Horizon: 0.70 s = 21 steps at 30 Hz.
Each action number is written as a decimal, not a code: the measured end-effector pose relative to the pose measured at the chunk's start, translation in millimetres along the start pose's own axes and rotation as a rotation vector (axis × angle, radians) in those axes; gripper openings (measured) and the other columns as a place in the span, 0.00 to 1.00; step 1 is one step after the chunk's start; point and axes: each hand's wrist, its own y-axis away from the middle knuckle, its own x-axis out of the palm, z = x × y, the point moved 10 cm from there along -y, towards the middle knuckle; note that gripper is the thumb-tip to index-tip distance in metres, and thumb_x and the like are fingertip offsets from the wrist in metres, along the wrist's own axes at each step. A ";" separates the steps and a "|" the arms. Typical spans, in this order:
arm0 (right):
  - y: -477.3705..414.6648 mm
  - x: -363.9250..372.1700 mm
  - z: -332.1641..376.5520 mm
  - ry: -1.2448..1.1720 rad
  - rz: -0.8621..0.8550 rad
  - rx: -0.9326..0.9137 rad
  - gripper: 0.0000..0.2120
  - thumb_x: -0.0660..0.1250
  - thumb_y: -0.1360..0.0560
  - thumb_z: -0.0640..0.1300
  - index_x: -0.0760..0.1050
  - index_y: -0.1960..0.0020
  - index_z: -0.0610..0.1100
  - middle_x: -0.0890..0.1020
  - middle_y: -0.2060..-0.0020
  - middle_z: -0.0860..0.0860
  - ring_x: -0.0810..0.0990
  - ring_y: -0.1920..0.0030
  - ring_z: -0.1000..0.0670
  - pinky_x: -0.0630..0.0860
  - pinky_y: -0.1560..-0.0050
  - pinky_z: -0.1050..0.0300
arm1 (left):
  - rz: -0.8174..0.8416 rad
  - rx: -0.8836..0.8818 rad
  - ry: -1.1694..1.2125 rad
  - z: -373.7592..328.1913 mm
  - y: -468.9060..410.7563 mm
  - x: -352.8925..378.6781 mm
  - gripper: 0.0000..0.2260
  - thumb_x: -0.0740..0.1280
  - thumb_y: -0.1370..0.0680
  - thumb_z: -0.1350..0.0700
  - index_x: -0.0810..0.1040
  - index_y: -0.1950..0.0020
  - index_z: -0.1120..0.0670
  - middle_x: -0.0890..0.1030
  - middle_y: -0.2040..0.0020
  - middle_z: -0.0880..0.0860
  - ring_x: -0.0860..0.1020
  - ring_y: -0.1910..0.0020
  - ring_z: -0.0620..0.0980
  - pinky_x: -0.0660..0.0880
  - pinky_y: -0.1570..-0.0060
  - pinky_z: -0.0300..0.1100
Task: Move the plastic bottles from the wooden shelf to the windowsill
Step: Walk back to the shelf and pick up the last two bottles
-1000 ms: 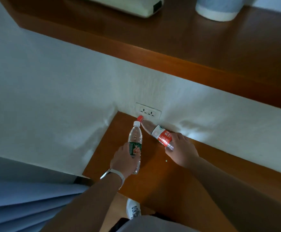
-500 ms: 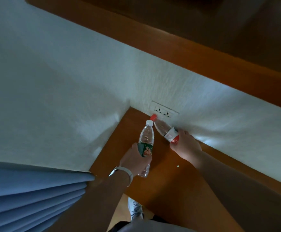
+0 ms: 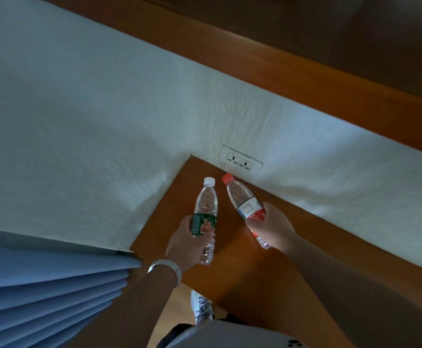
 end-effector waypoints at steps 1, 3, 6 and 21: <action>5.0 0.6 -0.8 -0.049 0.003 -0.003 0.25 0.73 0.30 0.58 0.69 0.39 0.52 0.79 0.56 0.56 0.82 0.63 0.57 0.75 0.73 0.67 | -0.006 0.007 0.017 -0.9 3.7 -1.5 0.25 0.76 0.26 0.48 0.70 0.32 0.44 0.83 0.48 0.43 0.83 0.53 0.43 0.83 0.56 0.43; 14.7 0.3 -1.1 -0.161 0.005 -0.012 0.24 0.74 0.30 0.58 0.69 0.39 0.52 0.80 0.56 0.56 0.83 0.63 0.56 0.75 0.73 0.68 | -0.027 0.044 0.029 -7.7 12.2 -3.9 0.25 0.75 0.26 0.48 0.69 0.32 0.43 0.81 0.47 0.41 0.82 0.52 0.40 0.79 0.58 0.37; 26.4 -4.5 2.3 -0.295 0.001 -0.038 0.26 0.75 0.30 0.56 0.69 0.37 0.52 0.80 0.53 0.57 0.83 0.58 0.56 0.78 0.67 0.64 | -0.063 0.094 0.048 -22.8 24.8 -7.3 0.23 0.76 0.27 0.46 0.69 0.37 0.38 0.80 0.47 0.37 0.80 0.51 0.38 0.78 0.56 0.35; 115.1 -61.5 48.2 -0.501 -0.001 -0.327 0.28 0.76 0.29 0.51 0.68 0.33 0.53 0.79 0.45 0.55 0.80 0.46 0.53 0.79 0.43 0.48 | -0.285 0.204 0.121 -68.8 122.7 -25.4 0.22 0.79 0.29 0.49 0.71 0.43 0.38 0.80 0.51 0.37 0.80 0.54 0.36 0.77 0.67 0.28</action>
